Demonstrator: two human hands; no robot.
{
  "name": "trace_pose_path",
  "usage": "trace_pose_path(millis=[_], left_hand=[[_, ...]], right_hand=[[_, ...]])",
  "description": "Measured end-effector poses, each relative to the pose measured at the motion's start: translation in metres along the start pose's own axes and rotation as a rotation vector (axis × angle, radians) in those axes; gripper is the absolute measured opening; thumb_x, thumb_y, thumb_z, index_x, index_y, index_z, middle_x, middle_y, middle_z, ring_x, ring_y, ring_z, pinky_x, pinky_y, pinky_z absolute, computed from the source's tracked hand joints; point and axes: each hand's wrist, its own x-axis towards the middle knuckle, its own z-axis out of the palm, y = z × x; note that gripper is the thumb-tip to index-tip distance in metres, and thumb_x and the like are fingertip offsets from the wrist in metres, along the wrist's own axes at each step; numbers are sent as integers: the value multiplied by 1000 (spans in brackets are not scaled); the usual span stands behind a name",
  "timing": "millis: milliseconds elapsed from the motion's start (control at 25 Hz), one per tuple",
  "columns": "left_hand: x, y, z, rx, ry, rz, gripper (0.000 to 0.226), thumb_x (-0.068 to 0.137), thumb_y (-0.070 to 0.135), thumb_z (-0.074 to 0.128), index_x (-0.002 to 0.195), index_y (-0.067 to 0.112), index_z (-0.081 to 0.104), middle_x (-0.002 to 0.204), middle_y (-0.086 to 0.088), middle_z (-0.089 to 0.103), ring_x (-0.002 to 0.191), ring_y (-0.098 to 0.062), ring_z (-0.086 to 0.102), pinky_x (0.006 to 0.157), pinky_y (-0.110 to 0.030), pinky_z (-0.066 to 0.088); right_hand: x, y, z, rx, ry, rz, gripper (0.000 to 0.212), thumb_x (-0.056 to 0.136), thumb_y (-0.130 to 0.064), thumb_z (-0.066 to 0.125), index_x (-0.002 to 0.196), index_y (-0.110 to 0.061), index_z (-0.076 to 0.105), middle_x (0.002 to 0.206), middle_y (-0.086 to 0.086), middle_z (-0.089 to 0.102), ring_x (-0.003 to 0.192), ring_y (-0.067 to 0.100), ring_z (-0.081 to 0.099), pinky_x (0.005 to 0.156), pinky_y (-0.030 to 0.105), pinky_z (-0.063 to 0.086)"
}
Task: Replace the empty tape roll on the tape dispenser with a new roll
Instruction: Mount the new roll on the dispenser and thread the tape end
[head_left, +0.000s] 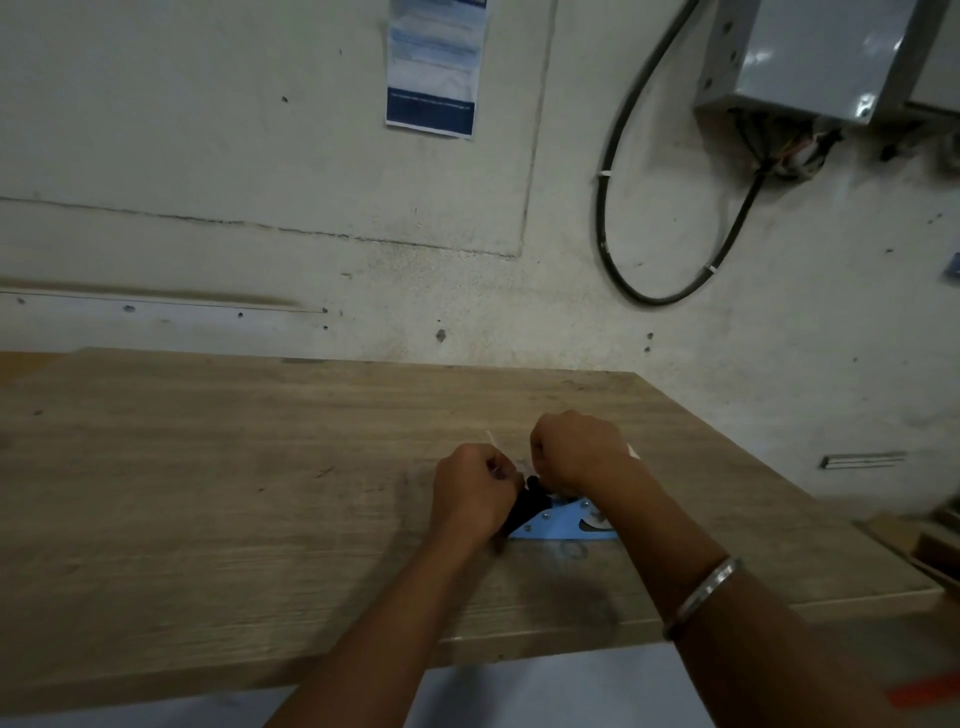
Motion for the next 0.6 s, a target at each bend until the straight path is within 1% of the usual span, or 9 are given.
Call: trace_pose_path(millis=[80,160,240,320,400,440,520,600], left_hand=[[-1,1,0,7,5,-3,8,82,17,72,75,17,76,78,1,74,72,-12,69,64,-25,53],[-1,0,0,-6,-8,-17,10,82,18,73,73,15,76,73,-1,74,66,-14,70,64,-30,60],[0,0,0,12,-39,-17,17,84,22,70,71,12,76,67,-4,73,61,-16,70,63,-34,61],[0,0,-1,4,-81,-28,25,84,23,67,68,6,74,62,-10,72,59,-22,71,60,-39,61],[0,1,-2,-17,-119,-59,27,84,24,66,68,3,73,60,-13,71,56,-25,70,58,-41,60],[1,2,-2,-21,-133,-77,28,84,25,66,67,3,73,59,-12,71,53,-24,69,56,-39,59],[1,3,-4,-27,-173,-124,29,85,25,66,68,3,73,57,-9,70,45,-18,63,47,-30,53],[0,5,-6,-35,-200,-179,28,85,26,65,69,4,72,56,-6,69,41,-15,58,45,-24,45]], right_hand=[[1,0,2,-23,5,-14,15,86,-17,64,100,-16,69,98,7,69,86,27,67,77,37,55],[2,1,2,-15,-15,-13,14,85,-15,64,97,-15,70,94,7,70,83,27,67,77,37,56],[3,1,2,4,-32,-5,12,84,-15,64,94,-16,72,91,6,71,81,25,67,77,37,57],[2,0,1,33,-40,5,12,84,-16,64,93,-18,72,92,4,70,82,24,66,77,38,56],[2,1,1,53,-40,10,12,83,-15,64,92,-18,72,91,3,71,82,23,66,78,38,56],[1,2,0,54,-40,10,12,82,-14,65,92,-18,72,91,3,71,82,23,66,78,38,56],[1,1,0,42,-39,7,15,80,-13,67,94,-17,71,92,4,70,83,23,66,79,39,56],[1,0,-1,33,-28,1,15,80,-12,67,94,-16,70,91,4,70,82,23,66,77,38,56]])
